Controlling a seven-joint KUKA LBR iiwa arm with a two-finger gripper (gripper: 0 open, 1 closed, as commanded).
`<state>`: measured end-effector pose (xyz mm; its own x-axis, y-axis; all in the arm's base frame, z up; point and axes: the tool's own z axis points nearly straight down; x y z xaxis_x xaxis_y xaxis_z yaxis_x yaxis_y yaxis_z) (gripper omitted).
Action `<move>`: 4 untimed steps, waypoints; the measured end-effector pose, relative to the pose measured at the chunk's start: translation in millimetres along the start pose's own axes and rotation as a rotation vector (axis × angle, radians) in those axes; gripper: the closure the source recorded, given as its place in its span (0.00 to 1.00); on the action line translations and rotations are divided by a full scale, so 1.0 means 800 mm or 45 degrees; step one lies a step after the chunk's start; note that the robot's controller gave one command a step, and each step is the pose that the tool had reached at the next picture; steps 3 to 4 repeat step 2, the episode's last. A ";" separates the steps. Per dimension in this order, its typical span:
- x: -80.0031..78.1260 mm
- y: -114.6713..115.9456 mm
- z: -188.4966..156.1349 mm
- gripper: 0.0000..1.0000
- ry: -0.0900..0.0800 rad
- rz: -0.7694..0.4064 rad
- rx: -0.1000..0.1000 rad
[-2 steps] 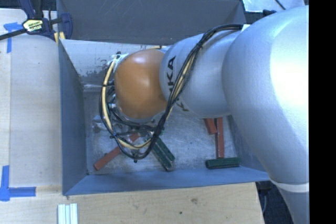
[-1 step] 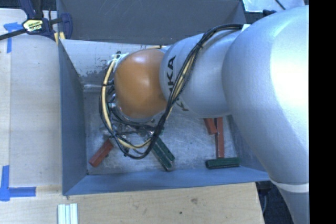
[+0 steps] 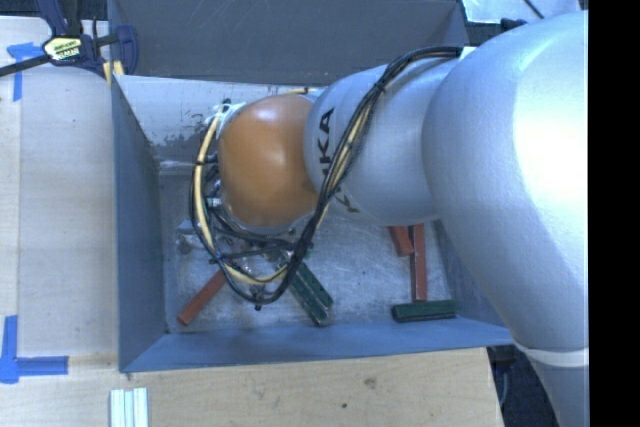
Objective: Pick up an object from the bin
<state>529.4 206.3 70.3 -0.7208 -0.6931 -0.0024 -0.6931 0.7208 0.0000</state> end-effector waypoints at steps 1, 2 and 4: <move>-0.001 0.000 -0.001 1.00 -0.002 0.000 0.000; -0.032 -0.051 -0.223 1.00 -0.013 -0.090 0.008; -0.032 -0.051 -0.223 1.00 -0.013 -0.090 0.008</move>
Offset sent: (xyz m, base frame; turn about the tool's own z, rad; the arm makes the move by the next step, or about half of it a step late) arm 0.0000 0.0000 0.0000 0.0000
